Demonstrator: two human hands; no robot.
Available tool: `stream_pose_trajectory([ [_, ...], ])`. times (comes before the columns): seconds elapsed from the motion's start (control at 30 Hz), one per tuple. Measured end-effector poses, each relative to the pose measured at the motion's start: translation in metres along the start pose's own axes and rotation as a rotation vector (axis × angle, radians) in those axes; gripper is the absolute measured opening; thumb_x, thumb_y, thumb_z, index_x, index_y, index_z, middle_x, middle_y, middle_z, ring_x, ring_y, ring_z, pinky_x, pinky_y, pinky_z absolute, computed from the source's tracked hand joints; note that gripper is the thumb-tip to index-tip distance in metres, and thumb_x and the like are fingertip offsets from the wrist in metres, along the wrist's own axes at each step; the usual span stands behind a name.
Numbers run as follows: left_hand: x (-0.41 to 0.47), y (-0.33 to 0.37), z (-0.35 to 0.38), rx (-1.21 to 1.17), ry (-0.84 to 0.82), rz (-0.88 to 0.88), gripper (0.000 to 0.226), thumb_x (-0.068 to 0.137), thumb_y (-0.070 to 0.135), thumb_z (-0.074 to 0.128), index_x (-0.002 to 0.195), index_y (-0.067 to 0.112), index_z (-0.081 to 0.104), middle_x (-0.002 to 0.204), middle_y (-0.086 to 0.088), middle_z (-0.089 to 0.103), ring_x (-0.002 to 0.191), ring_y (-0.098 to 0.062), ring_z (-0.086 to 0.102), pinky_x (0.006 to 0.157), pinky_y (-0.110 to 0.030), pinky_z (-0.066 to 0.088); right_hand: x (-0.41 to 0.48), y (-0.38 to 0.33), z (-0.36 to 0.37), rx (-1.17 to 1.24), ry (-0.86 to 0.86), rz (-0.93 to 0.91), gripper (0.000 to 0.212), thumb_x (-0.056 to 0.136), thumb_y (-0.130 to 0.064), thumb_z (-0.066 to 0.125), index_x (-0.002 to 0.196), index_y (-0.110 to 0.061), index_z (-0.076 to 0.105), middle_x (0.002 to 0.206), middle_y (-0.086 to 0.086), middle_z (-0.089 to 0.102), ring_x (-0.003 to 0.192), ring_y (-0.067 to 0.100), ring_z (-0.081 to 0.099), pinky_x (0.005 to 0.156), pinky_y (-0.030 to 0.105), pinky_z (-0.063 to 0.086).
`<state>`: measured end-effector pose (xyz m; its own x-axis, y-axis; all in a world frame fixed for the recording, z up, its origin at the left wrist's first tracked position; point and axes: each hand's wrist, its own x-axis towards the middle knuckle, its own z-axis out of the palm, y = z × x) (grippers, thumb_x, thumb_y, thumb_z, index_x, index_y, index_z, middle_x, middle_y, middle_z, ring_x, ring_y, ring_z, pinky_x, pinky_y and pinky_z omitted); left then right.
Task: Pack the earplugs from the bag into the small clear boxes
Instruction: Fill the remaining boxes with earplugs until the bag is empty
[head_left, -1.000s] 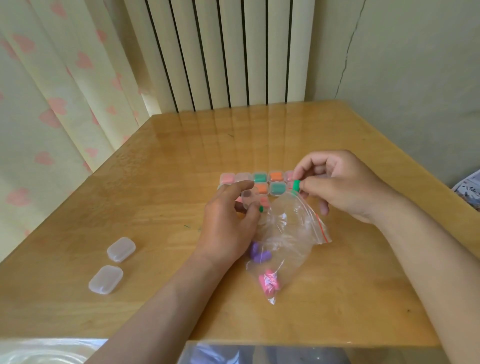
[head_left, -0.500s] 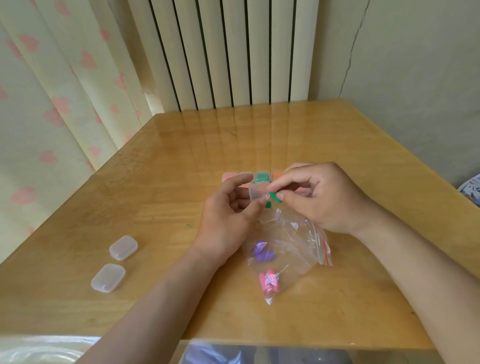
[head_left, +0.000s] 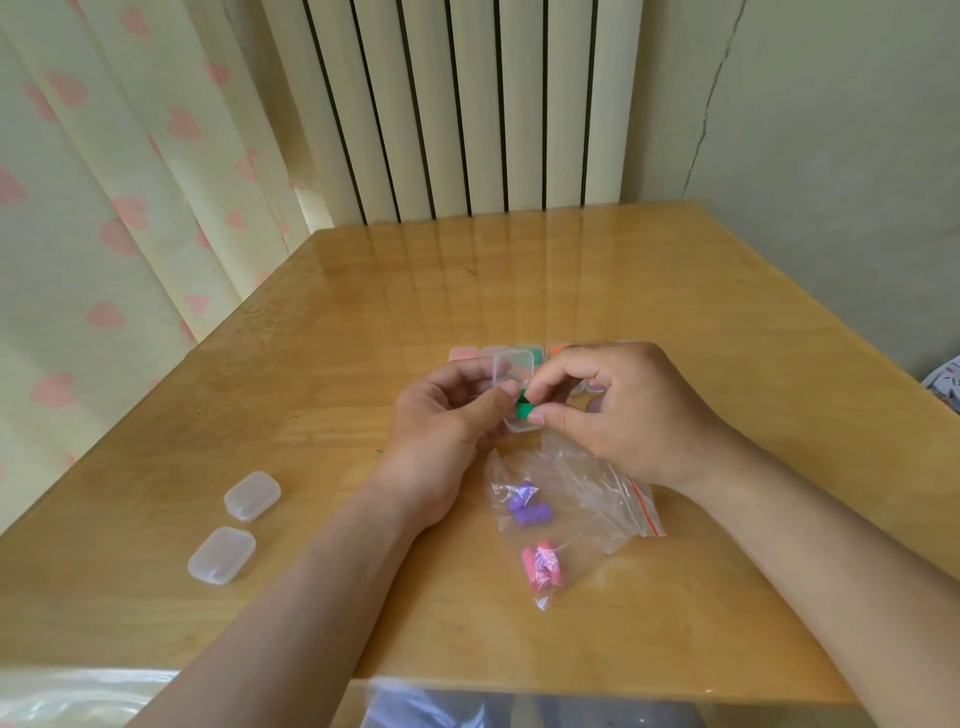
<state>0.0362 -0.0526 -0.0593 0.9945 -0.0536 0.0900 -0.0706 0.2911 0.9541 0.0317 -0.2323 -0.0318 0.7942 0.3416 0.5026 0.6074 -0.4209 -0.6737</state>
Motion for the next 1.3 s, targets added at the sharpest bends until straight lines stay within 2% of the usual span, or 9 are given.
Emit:
stream_pose_trajectory([
  [0.17,-0.001,0.004,0.0,-0.041,-0.021,-0.017,0.018,0.087,-0.007,0.064,0.091,0.006,0.075,0.093,-0.018,0.074,0.086,-0.032,0.071,0.083,-0.046,0.059,0.001,0.001,0.002,0.024,0.06,-0.012,0.016,0.076,0.0,0.083,0.077,-0.012,0.072,0.079,-0.004,0.073,0.079,0.01,0.068,0.069,0.006,0.042],
  [0.3,-0.001,0.006,0.001,-0.066,-0.028,-0.029,0.019,0.088,-0.013,0.059,0.095,0.0,0.071,0.092,-0.017,0.074,0.081,-0.028,0.072,0.071,-0.034,0.06,0.0,0.004,0.004,0.025,0.051,0.004,0.015,0.079,-0.003,0.081,0.079,-0.017,0.075,0.08,-0.01,0.073,0.08,0.009,0.07,0.068,0.016,0.049],
  [0.4,-0.001,0.007,0.001,-0.081,-0.028,-0.031,0.022,0.087,-0.015,0.058,0.092,0.001,0.072,0.095,-0.02,0.073,0.083,-0.03,0.072,0.072,-0.035,0.06,0.001,0.004,0.006,-0.025,0.062,-0.023,0.015,0.08,-0.003,0.08,0.081,-0.017,0.076,0.081,-0.01,0.074,0.08,0.008,0.07,0.064,0.019,0.053],
  [0.5,0.0,0.005,-0.001,-0.089,-0.027,-0.021,0.02,0.086,-0.015,0.059,0.096,-0.003,0.071,0.099,-0.025,0.071,0.09,-0.037,0.069,0.082,-0.043,0.058,0.002,0.002,0.009,-0.026,0.065,-0.065,0.014,0.076,0.001,0.082,0.078,-0.008,0.071,0.078,-0.003,0.072,0.076,0.013,0.067,0.063,0.009,0.046],
  [0.63,-0.001,0.002,0.002,-0.09,-0.037,-0.025,0.022,0.084,-0.015,0.061,0.106,-0.011,0.064,0.101,-0.027,0.068,0.093,-0.039,0.065,0.085,-0.046,0.055,0.001,0.004,0.009,-0.02,0.084,-0.024,0.016,0.076,-0.002,0.082,0.074,-0.008,0.067,0.07,-0.001,0.068,0.068,0.013,0.064,0.061,0.008,0.042],
  [0.77,-0.002,0.003,0.006,-0.09,-0.011,-0.016,0.021,0.085,-0.018,0.058,0.094,-0.003,0.069,0.097,-0.025,0.067,0.094,-0.038,0.063,0.09,-0.049,0.051,0.002,0.008,0.008,-0.028,0.077,-0.025,0.018,0.076,-0.004,0.081,0.072,-0.012,0.066,0.068,-0.002,0.067,0.063,0.013,0.063,0.062,0.02,0.051],
  [0.93,-0.002,0.003,0.006,-0.093,-0.011,-0.02,0.02,0.084,-0.017,0.06,0.094,-0.002,0.069,0.095,-0.023,0.069,0.093,-0.038,0.063,0.089,-0.047,0.051,0.002,0.008,0.008,-0.038,0.037,-0.05,0.009,0.075,-0.008,0.076,0.075,-0.01,0.067,0.07,0.0,0.066,0.062,0.016,0.061,0.062,0.034,0.054],
  [1.13,-0.003,0.004,0.007,-0.114,-0.055,-0.035,0.022,0.083,-0.019,0.058,0.092,0.0,0.068,0.091,-0.019,0.071,0.083,-0.03,0.068,0.079,-0.037,0.057,0.003,0.009,0.007,-0.099,0.052,-0.029,0.009,0.075,-0.013,0.071,0.067,-0.015,0.067,0.064,-0.006,0.064,0.062,0.013,0.061,0.063,0.039,0.053],
  [1.3,-0.004,0.005,0.006,-0.106,-0.105,-0.057,0.024,0.079,-0.016,0.065,0.096,0.0,0.068,0.095,-0.017,0.073,0.087,-0.027,0.069,0.083,-0.037,0.058,0.002,0.013,0.007,-0.142,0.101,0.053,0.011,0.07,-0.035,0.06,0.066,-0.024,0.063,0.063,-0.01,0.064,0.064,0.01,0.063,0.063,0.043,0.053],
])
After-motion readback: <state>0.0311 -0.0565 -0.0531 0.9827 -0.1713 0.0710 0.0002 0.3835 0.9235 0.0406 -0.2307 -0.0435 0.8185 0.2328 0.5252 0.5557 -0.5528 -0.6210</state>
